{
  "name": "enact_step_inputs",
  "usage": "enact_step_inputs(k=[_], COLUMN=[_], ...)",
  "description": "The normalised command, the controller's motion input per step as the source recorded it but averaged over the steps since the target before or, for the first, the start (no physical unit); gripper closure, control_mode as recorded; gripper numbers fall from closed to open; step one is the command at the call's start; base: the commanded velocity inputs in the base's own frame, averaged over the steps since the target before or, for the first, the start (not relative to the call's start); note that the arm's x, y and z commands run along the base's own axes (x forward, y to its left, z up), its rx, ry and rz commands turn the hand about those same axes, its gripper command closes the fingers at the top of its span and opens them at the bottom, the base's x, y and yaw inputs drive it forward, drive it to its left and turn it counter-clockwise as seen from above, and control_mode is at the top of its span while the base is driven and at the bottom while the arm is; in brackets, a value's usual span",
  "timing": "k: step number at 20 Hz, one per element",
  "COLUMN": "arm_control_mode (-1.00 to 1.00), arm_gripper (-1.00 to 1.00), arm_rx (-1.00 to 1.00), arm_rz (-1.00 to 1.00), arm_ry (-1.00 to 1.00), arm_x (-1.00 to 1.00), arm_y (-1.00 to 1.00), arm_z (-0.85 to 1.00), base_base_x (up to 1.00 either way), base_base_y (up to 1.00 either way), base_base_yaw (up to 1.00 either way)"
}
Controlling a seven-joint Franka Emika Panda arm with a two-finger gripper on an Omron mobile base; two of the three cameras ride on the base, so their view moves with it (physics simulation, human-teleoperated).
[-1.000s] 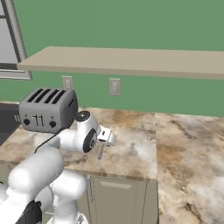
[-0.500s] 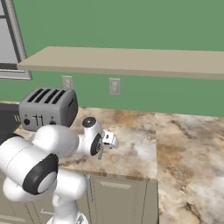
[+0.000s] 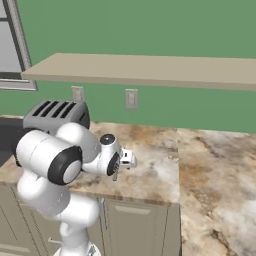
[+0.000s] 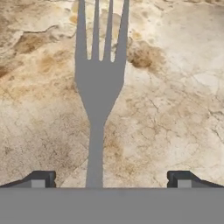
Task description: Take the fork and place it on the left side of the plate. Then take the spoon and place it on the right side of the plate. Make sure they're directly next to the plate.
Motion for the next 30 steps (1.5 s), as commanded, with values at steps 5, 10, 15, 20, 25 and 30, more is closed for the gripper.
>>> enact_step_inputs(k=[5, 10, 15, 20, 25, 30], arm_control_mode=[-1.00, -1.00, -1.00, -1.00, -1.00, -1.00], arm_gripper=[1.00, 1.00, 1.00, 1.00, 1.00, 1.00], arm_rx=[0.00, 0.00, 0.00, 0.00, 0.00, 0.06], arm_rz=[0.05, 0.04, 0.03, 0.02, 0.00, -0.02], arm_ry=[0.11, 0.14, 0.14, 0.05, -0.10, -0.40], arm_x=[0.29, 0.28, 0.19, 0.01, -0.29, -0.69], arm_y=[0.00, 0.00, 0.00, 0.00, 0.00, 0.00], arm_z=[-0.63, -0.71, -0.77, -0.67, -0.36, -0.01], base_base_x=[0.00, 0.00, 0.00, 0.00, 0.00, 0.00], base_base_y=[0.00, 0.00, 0.00, 0.00, 0.00, 0.00], base_base_yaw=[0.00, 0.00, 0.00, 0.00, 0.00, 0.00])
